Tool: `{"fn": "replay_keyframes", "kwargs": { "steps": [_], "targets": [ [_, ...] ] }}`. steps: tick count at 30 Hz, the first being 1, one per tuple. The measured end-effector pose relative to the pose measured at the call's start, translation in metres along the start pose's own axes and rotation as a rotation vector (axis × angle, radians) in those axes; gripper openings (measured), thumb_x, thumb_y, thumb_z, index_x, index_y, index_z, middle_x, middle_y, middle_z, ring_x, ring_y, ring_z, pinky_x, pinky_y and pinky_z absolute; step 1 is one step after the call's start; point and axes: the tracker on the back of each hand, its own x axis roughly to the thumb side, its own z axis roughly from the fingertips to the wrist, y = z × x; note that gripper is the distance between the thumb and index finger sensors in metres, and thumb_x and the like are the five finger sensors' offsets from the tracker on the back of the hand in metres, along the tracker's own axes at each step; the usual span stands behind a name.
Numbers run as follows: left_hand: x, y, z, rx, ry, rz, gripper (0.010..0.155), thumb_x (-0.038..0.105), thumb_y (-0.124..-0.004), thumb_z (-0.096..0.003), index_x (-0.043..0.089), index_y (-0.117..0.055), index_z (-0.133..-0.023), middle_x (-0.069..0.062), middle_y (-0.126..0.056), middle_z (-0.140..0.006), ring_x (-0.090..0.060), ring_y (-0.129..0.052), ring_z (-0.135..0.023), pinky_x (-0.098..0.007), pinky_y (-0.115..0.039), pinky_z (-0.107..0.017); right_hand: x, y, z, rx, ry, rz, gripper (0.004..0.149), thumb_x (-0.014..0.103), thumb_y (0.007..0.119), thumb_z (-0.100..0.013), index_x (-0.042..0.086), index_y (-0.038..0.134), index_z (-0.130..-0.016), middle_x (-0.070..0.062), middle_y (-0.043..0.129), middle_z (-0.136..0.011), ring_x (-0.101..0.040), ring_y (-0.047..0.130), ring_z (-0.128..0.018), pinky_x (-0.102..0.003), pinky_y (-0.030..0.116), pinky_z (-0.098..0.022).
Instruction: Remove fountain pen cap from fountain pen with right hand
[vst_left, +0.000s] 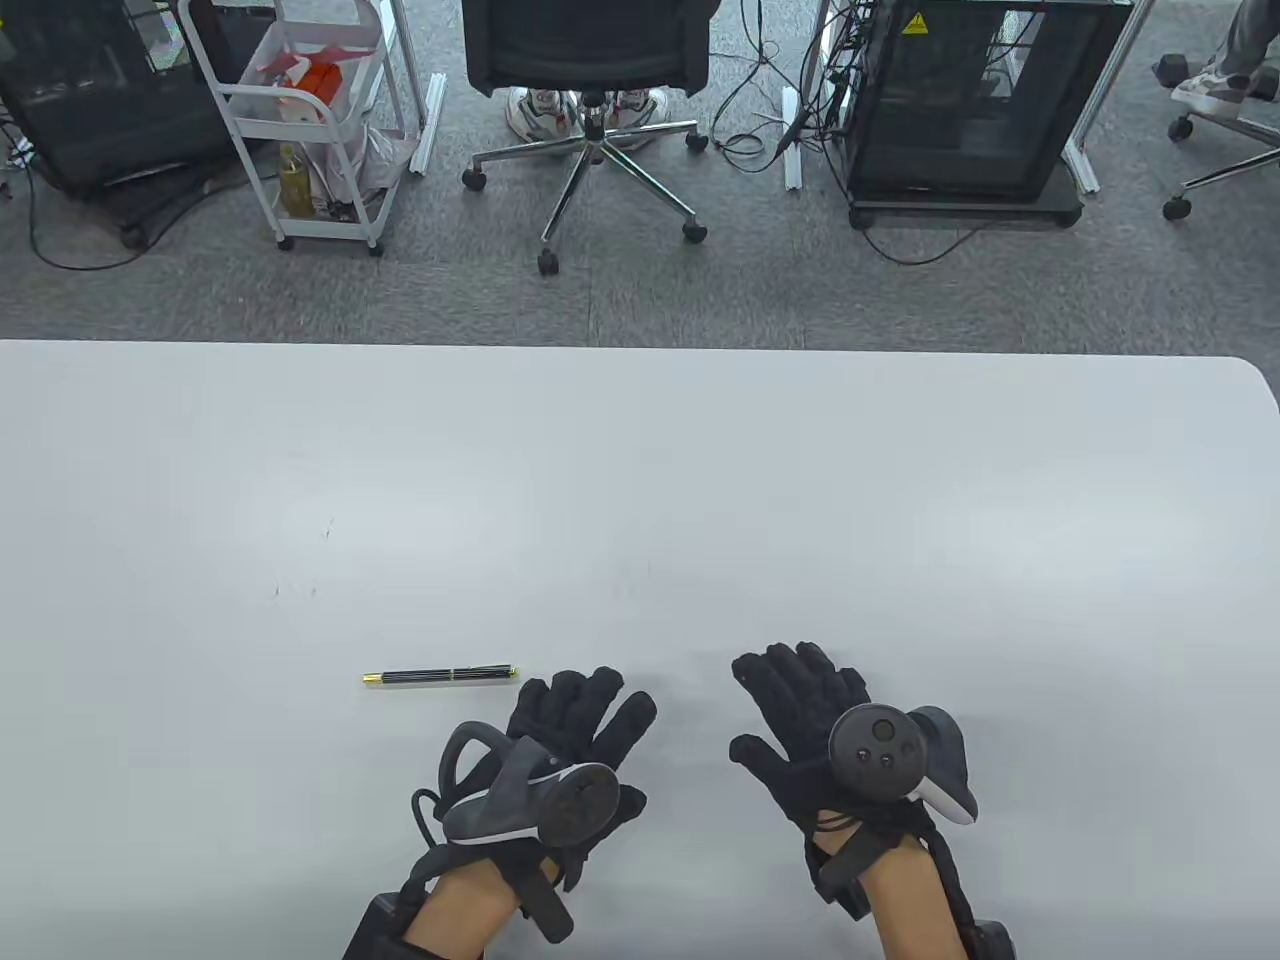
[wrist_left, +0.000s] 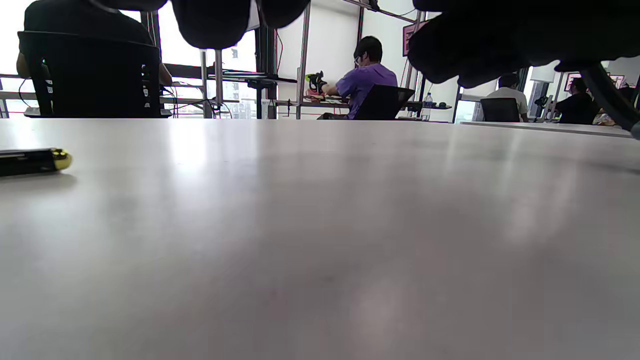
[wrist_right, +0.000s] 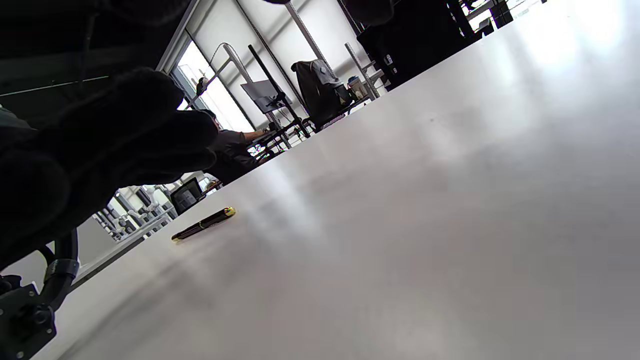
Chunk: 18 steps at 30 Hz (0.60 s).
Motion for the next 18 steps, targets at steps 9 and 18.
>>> {"fn": "replay_keyframes", "kwargs": {
  "steps": [9,18],
  "targets": [
    [-0.0018,-0.0004,0.0012,-0.004,0.009,0.005,0.079,0.066,-0.046,-0.0342,0.034,-0.02,-0.101,-0.017,-0.038,-0.114,-0.051,-0.057,-0.103,-0.071,-0.05,-0.066,-0.0008,0.0005,0.0022,0.005,0.006,-0.016,0.072,0.062,0.059,-0.053,0.032,0.031,-0.112,-0.023,0.038,-0.118,-0.053,0.034,-0.108,-0.073,0.024,-0.072],
    [-0.006,-0.003,-0.0014,0.002,0.011,0.034,0.078,0.065,-0.048,-0.0346,0.034,-0.023,-0.101,-0.017,-0.04,-0.113,-0.05,-0.059,-0.102,-0.07,-0.051,-0.066,-0.001,0.0029,0.0003,0.011,-0.005,-0.015,0.071,0.062,0.059,-0.053,0.032,0.033,-0.112,-0.023,0.04,-0.118,-0.053,0.036,-0.107,-0.073,0.026,-0.071]
  ]
}}
